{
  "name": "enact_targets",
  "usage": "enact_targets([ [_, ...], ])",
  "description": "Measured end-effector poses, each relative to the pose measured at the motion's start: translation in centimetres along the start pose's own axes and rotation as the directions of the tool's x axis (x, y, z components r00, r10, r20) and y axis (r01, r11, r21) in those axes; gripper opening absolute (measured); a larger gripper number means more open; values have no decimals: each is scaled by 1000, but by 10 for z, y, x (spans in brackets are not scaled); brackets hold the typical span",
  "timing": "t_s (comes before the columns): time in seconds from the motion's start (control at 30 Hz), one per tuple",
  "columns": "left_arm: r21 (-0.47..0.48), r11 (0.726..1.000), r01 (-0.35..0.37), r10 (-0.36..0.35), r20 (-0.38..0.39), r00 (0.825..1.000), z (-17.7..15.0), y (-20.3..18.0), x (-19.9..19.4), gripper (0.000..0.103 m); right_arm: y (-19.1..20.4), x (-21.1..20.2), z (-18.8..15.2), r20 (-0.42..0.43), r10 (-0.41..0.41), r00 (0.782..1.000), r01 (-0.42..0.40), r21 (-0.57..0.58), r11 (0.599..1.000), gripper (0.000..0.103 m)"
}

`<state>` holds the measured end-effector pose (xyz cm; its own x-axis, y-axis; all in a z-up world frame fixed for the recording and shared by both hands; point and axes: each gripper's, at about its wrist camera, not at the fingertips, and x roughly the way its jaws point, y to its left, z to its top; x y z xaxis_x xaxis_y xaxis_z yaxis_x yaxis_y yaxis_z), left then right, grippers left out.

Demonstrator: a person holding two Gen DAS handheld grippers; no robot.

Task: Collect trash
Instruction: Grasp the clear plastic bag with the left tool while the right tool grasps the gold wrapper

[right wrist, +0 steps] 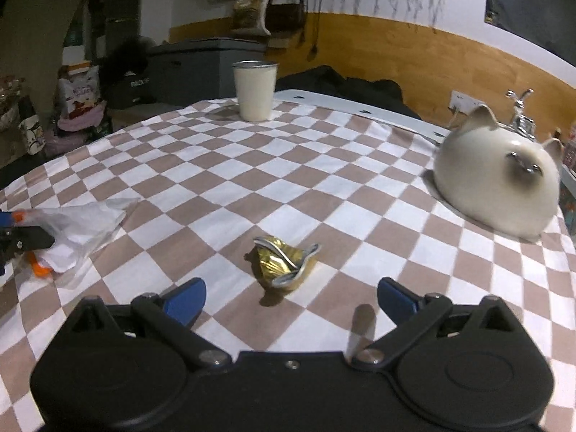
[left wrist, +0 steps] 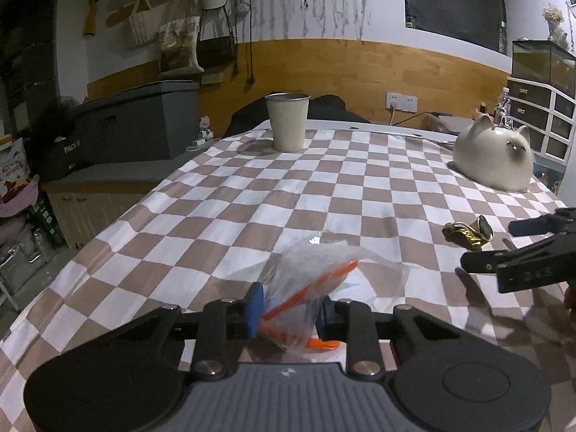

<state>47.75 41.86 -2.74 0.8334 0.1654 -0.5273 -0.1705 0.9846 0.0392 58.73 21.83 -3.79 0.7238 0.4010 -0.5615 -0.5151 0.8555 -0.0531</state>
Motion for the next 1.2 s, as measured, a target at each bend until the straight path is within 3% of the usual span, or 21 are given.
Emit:
enact_targets([
  [0.07, 8, 1000, -3, 3, 4, 1000, 0, -3, 0, 28, -2, 4, 1, -19, 9, 1000, -8, 15, 1000, 82],
  [0.1, 16, 1000, -3, 3, 6, 1000, 0, -5, -1, 26, -4, 4, 2, -9, 21, 1000, -20, 32, 999, 69],
  [0.13, 26, 1000, 2, -2, 7, 1000, 0, -7, -2, 24, -7, 4, 3, -2, 23, 1000, -23, 47, 999, 62],
  [0.27, 66, 998, 21, -22, 7, 1000, 0, -17, -3, 21, -14, 7, 4, 0, 11, 1000, -11, 94, 996, 52],
  [0.37, 80, 996, 27, -27, 6, 1000, -1, -22, -4, 20, -12, 5, 4, 7, -13, 1000, 12, 91, 996, 25],
  [0.7, 50, 998, 39, -40, 11, 999, 1, -21, -9, 15, -3, -17, -10, 11, -34, 999, 34, 52, 998, 14],
  [0.77, 47, 998, 42, -42, 13, 999, 1, -22, -11, 14, 2, -26, -17, 8, -32, 999, 32, 28, 999, 0],
  [1.07, 60, 997, 51, -52, 18, 998, -4, -32, -18, 13, 15, -83, -53, -6, 9, 1000, -9, -21, 1000, 0],
  [1.2, 51, 997, 54, -56, 23, 998, -3, -32, -20, 12, 12, -100, -42, 21, 22, 1000, -21, -28, 999, 6],
])
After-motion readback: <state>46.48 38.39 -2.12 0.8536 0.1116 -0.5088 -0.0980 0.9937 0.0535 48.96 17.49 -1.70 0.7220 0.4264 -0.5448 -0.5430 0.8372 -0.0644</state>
